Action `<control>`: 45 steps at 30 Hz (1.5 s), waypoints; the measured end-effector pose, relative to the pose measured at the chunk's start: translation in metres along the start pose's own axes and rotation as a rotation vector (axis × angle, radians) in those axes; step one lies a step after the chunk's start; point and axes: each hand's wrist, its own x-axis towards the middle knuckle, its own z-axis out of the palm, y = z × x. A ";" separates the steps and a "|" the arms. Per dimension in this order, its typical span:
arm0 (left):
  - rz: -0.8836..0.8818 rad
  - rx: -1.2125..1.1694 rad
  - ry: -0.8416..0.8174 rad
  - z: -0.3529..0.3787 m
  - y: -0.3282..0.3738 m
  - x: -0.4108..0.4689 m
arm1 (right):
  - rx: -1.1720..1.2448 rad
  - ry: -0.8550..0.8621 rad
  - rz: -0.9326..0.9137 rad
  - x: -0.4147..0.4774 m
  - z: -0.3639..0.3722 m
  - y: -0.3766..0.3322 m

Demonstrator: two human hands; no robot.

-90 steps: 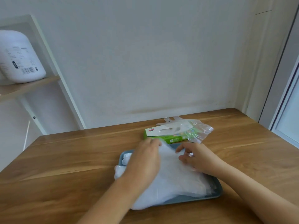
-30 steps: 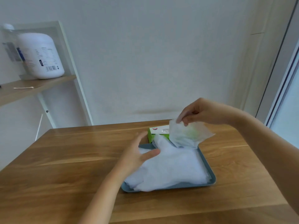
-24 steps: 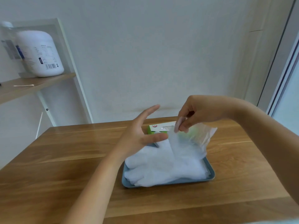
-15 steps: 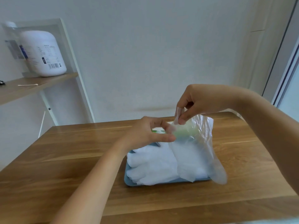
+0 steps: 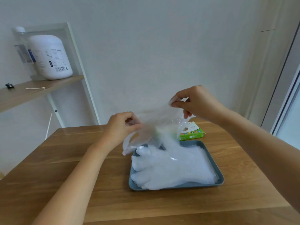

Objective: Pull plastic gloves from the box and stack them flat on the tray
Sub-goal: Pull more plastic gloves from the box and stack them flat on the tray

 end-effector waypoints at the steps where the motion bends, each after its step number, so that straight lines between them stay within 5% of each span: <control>1: 0.038 0.011 0.080 -0.006 0.003 -0.002 | 0.062 0.045 -0.001 -0.004 0.003 0.001; 6: 0.313 0.283 0.275 -0.011 0.001 -0.024 | 0.173 0.195 -0.049 -0.038 0.022 0.019; 13: 0.512 0.400 0.054 0.039 -0.037 -0.064 | -0.023 0.097 -0.104 -0.098 0.054 0.078; 25: 0.263 0.548 -0.326 0.066 -0.039 -0.073 | -0.138 -0.210 0.089 -0.123 0.069 0.126; 35: 0.199 0.279 -0.136 0.076 0.012 -0.051 | -0.227 -0.277 0.131 -0.128 0.067 0.119; 43: 0.018 0.425 -0.703 0.133 -0.003 -0.034 | -0.481 -0.543 0.199 -0.129 0.053 0.090; 45: -0.003 0.446 -0.760 0.138 -0.011 -0.037 | -0.521 -0.492 0.205 -0.127 0.052 0.086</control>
